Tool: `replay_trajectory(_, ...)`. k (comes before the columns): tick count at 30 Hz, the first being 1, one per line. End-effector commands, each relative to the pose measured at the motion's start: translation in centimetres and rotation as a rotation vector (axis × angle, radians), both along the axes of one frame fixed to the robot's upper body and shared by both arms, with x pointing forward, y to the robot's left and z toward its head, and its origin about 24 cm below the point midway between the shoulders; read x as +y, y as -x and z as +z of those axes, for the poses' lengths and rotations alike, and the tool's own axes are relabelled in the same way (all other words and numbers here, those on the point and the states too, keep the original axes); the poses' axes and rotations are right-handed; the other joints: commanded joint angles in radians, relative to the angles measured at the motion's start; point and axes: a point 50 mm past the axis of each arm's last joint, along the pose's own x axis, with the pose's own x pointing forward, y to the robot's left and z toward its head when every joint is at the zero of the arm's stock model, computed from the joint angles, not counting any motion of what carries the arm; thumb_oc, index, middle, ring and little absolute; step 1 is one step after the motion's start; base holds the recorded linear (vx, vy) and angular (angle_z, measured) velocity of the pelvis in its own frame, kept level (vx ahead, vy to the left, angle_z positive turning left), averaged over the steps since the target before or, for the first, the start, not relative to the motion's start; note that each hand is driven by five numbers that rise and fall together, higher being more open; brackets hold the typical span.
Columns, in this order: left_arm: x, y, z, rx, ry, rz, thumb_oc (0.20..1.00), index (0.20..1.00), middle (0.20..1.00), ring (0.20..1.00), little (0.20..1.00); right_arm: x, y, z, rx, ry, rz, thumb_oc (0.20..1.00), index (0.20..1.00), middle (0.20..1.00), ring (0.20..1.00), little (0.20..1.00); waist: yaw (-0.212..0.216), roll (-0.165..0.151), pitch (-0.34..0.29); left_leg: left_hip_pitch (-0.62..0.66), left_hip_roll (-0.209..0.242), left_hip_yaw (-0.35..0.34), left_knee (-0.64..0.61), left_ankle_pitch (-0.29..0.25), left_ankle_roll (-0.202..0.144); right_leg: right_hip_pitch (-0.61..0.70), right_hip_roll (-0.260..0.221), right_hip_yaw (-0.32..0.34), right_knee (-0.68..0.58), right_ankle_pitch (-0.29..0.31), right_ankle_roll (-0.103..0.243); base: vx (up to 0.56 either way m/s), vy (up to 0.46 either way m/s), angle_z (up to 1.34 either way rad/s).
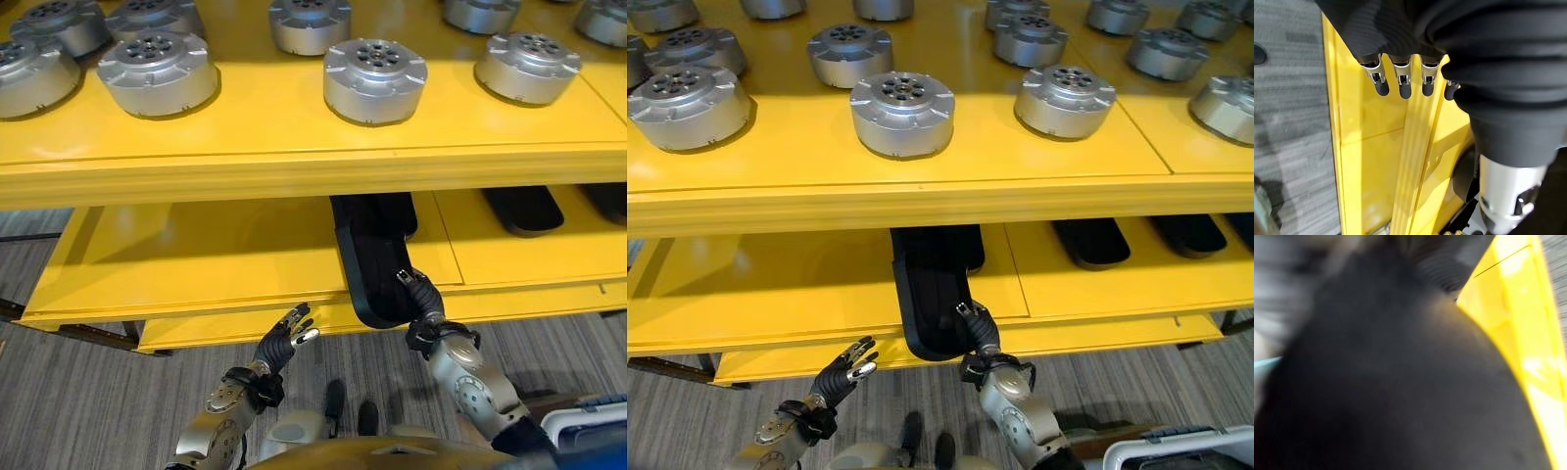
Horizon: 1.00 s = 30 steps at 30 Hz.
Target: Move parts from the plastic box to the shelf.
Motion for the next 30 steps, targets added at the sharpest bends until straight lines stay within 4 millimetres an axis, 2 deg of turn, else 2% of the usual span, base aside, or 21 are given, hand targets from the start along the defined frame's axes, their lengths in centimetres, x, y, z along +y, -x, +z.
replay_trajectory(1,-0.4,-2.0,2.1,-0.131,-0.040,-0.034,1.000,1.000,1.000,1.000,1.000,0.4,-1.7,4.1,-0.228,-0.058,-0.016,0.200,0.200,0.200,0.200,0.200,-0.007,-0.005,0.041,0.062,0.020,-0.002,0.137,-0.135,-0.004,-0.037,-0.054,0.009,0.075,0.013,0.105,-0.04,0.049,0.22)
replay_trajectory(5,-0.1,-2.3,2.9,-0.147,-0.026,-0.004,1.000,1.000,1.000,1.000,1.000,-0.3,-1.6,3.7,-0.219,-0.022,-0.007,0.200,0.200,0.200,0.200,0.200,-0.015,-0.004,0.051,0.059,0.043,-0.032,0.196,-0.154,-0.023,-0.030,-0.073,0.027,0.096,0.003,0.099,-0.03,0.141,0.21)
replay_trajectory(6,0.0,-2.5,3.1,-0.139,-0.010,0.000,1.000,1.000,1.000,1.000,1.000,-0.7,-1.7,3.6,-0.215,-0.017,-0.017,0.200,0.200,0.200,0.200,0.200,-0.011,-0.006,0.050,0.056,0.068,-0.041,0.210,-0.153,-0.036,-0.030,-0.091,0.027,0.100,0.003,0.099,-0.04,0.272,-0.08)
replay_trajectory(11,0.2,-3.0,3.2,-0.153,-0.008,-0.002,1.000,1.000,1.000,1.000,1.000,-1.7,-2.5,4.3,-0.246,0.013,-0.016,0.200,0.200,0.200,0.200,0.200,-0.020,0.013,0.050,0.043,0.207,-0.041,0.179,-0.044,-0.107,-0.042,-0.132,0.033,0.119,-0.016,0.101,-0.06,0.377,-0.07)
replay_trajectory(12,0.2,-3.0,3.2,-0.153,-0.006,-0.001,1.000,1.000,1.000,1.000,1.000,-1.7,-2.5,4.3,-0.248,0.015,-0.015,0.200,0.200,0.200,0.200,0.200,-0.020,0.014,0.051,0.046,0.211,-0.041,0.175,-0.041,-0.109,-0.041,-0.133,0.034,0.121,-0.018,0.101,-0.05,0.447,-0.15)
replay_trajectory(14,0.2,-3.2,3.4,-0.172,0.016,-0.001,1.000,1.000,1.000,1.000,1.000,-2.1,-2.6,4.6,-0.259,0.045,-0.002,0.200,0.200,0.200,0.200,0.200,-0.037,0.032,0.046,0.066,0.262,-0.040,0.129,-0.008,-0.135,-0.051,-0.152,0.044,0.132,-0.029,0.110,-0.07,0.641,-0.16)
replay_trajectory(15,0.2,-3.3,3.5,-0.179,0.016,-0.013,1.000,1.000,1.000,1.000,1.000,-2.3,-2.7,4.6,-0.260,0.065,0.011,0.200,0.200,0.200,0.200,0.200,-0.040,0.041,0.051,0.064,0.249,-0.048,0.136,-0.020,-0.140,-0.056,-0.165,0.055,0.144,-0.030,0.120,-0.09,0.764,-0.15)
replay_trajectory(17,0.3,-3.3,2.9,-0.139,0.009,-0.022,1.000,1.000,1.000,1.000,1.000,-2.8,-2.9,4.5,-0.255,0.077,0.012,0.200,0.200,0.200,0.200,0.200,-0.054,0.044,0.049,0.085,0.214,-0.027,0.119,-0.087,-0.126,-0.059,-0.198,0.066,0.143,-0.019,0.148,-0.08,0.706,-0.27)
replay_trajectory(19,1.0,-3.0,2.1,-0.108,-0.035,-0.031,1.000,1.000,1.000,1.000,1.000,-3.4,-2.8,4.2,-0.243,0.063,-0.014,0.200,0.200,0.200,0.200,0.200,-0.058,0.041,0.046,0.092,0.171,-0.015,0.114,-0.111,-0.108,-0.065,-0.227,0.056,0.143,0.011,0.186,-0.05,0.552,-0.10)
replay_trajectory(20,1.1,-3.0,2.1,-0.107,-0.041,-0.029,1.000,1.000,1.000,1.000,1.000,-3.4,-2.8,4.2,-0.239,0.060,-0.017,0.200,0.200,0.200,0.200,0.200,-0.057,0.040,0.045,0.092,0.168,-0.016,0.116,-0.113,-0.105,-0.066,-0.230,0.055,0.141,0.015,0.190,-0.06,0.365,0.05)
replay_trajectory(22,1.8,-2.9,1.9,-0.105,-0.023,-0.029,1.000,1.000,1.000,1.000,1.000,-4.0,-2.5,3.8,-0.210,0.012,-0.053,0.200,0.200,0.200,0.200,0.200,-0.042,0.024,0.046,0.092,0.124,-0.031,0.119,-0.139,-0.069,-0.071,-0.276,0.044,0.122,0.065,0.222,-0.09,0.427,0.06)
replay_trajectory(25,1.9,-2.6,2.0,-0.121,-0.024,-0.049,1.000,1.000,1.000,1.000,1.000,-4.0,-2.1,3.6,-0.207,0.021,-0.056,0.200,0.200,0.200,0.200,0.200,-0.028,0.020,0.044,0.098,0.104,-0.047,0.107,-0.146,-0.054,-0.080,-0.305,0.035,0.114,0.098,0.225,-0.07,0.394,0.13)
replay_trajectory(26,1.9,-2.2,1.9,-0.116,-0.012,-0.058,1.000,1.000,1.000,1.000,1.000,-3.4,-2.0,2.9,-0.185,0.019,-0.041,0.200,0.200,0.200,0.200,0.200,0.001,0.011,0.042,0.105,0.090,-0.043,0.103,-0.162,-0.043,-0.103,-0.341,-0.010,0.103,0.155,0.234,-0.08,0.396,0.45)
replay_trajectory(28,1.9,-1.8,1.7,-0.105,-0.003,-0.040,1.000,1.000,1.000,1.000,1.000,-3.0,-2.2,2.9,-0.226,0.061,-0.039,0.200,0.200,0.200,0.200,0.200,0.039,-0.003,0.046,0.112,0.084,-0.030,0.099,-0.173,-0.036,-0.115,-0.360,-0.084,0.086,0.201,0.248,-0.08,0.310,0.05)
replay_trajectory(29,1.9,-1.5,1.6,-0.104,-0.004,-0.035,1.000,1.000,1.000,1.000,1.000,-2.7,-2.5,3.2,-0.262,0.083,-0.021,0.200,0.200,0.200,0.200,0.200,0.053,-0.008,0.046,0.114,0.083,-0.020,0.092,-0.173,-0.033,-0.129,-0.357,-0.110,0.103,0.214,0.255,-0.07,0.138,-0.60)
replay_trajectory(30,1.9,-1.2,1.4,-0.093,-0.003,-0.026,1.000,1.000,1.000,1.000,1.000,-2.4,-2.5,3.3,-0.258,0.060,0.000,0.200,0.200,0.200,0.200,0.200,0.057,-0.009,0.042,0.111,0.084,-0.016,0.083,-0.167,-0.028,-0.139,-0.334,-0.109,0.120,0.201,0.254,-0.06,0.123,-0.82)
